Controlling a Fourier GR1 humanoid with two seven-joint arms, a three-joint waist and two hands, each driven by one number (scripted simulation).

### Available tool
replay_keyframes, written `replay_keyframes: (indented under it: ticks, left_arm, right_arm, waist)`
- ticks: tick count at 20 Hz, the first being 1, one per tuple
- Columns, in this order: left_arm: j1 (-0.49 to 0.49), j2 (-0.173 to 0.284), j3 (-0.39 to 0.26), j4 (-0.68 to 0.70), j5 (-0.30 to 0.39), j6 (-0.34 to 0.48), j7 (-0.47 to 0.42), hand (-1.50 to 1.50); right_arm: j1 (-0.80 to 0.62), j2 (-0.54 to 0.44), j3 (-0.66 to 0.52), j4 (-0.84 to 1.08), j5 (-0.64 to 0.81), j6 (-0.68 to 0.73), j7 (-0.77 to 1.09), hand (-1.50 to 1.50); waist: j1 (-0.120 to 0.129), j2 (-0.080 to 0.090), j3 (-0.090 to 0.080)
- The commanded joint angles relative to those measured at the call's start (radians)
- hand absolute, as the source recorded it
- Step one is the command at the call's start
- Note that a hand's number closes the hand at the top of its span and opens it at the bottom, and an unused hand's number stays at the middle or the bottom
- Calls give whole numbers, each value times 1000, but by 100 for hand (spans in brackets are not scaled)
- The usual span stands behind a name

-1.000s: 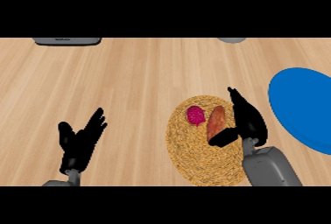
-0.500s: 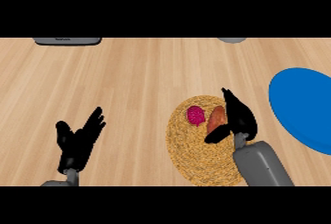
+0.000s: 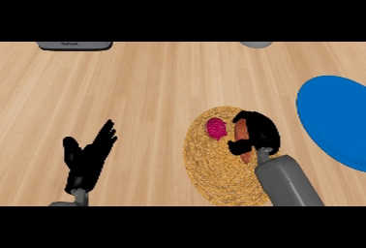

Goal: Pick the sweet potato from the placemat and place it in the plate

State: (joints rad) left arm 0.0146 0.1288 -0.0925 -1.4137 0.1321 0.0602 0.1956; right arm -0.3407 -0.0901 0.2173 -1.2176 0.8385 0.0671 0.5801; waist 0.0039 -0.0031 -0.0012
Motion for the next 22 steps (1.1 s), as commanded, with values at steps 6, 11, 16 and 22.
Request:
replay_keyframes:
  ticks: [6,11,16,22]
  left_arm:
    - [4,-30,3,2,-38,14,4,0]
    - [-14,-1,24,-18,-2,-26,43,0]
    - [44,-6,1,-41,-17,-27,15,0]
    - [26,1,21,-49,-9,-23,37,0]
  right_arm:
    - [-24,86,70,-7,145,-81,141,150]
    - [-115,89,205,28,176,-301,413,150]
    - [-183,90,220,-19,413,-520,433,150]
    - [-159,90,192,-146,583,-623,566,150]
  waist:
    - [1,3,1]
    - [12,4,1]
    - [11,-2,1]
    - [-6,-2,1]
